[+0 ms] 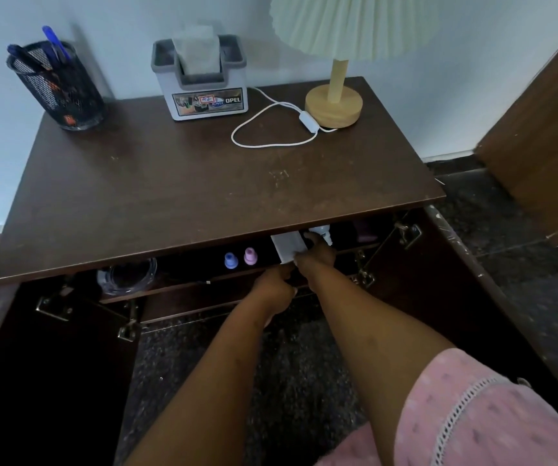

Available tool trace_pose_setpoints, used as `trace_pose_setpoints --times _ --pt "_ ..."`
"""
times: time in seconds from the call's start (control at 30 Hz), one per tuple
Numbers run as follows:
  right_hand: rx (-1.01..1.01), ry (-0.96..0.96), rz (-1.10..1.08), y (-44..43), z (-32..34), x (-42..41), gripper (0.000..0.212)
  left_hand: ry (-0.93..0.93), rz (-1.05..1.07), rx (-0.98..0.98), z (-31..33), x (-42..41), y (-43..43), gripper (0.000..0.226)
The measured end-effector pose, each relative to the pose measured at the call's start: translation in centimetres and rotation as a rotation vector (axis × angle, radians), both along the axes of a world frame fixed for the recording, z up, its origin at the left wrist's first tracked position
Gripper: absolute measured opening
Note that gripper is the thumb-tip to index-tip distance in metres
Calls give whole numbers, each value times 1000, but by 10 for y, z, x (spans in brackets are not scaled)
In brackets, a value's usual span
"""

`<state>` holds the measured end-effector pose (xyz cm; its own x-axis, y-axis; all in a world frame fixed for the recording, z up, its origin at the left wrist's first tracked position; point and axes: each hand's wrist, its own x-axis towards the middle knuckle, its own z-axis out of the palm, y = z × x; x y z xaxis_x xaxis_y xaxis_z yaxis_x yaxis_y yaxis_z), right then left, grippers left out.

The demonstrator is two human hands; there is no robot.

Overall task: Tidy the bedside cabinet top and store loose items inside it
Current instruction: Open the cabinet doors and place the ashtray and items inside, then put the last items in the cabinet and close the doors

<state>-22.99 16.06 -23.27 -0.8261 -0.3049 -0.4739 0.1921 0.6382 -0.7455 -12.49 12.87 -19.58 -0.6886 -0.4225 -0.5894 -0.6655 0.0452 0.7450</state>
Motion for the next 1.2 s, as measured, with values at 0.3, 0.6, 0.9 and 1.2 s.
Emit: trace_pose_setpoints --times 0.3,0.6,0.9,1.2 --pt "58 4 141 25 47 9 33 51 78 189 61 6 20 35" --pt "67 406 -157 121 121 0 28 34 -158 164 140 23 78 44" --pt "625 369 -211 242 107 13 35 6 -228 172 151 -7 170 43" --pt "409 122 74 246 118 2 43 -68 -237 106 130 -26 188 37"
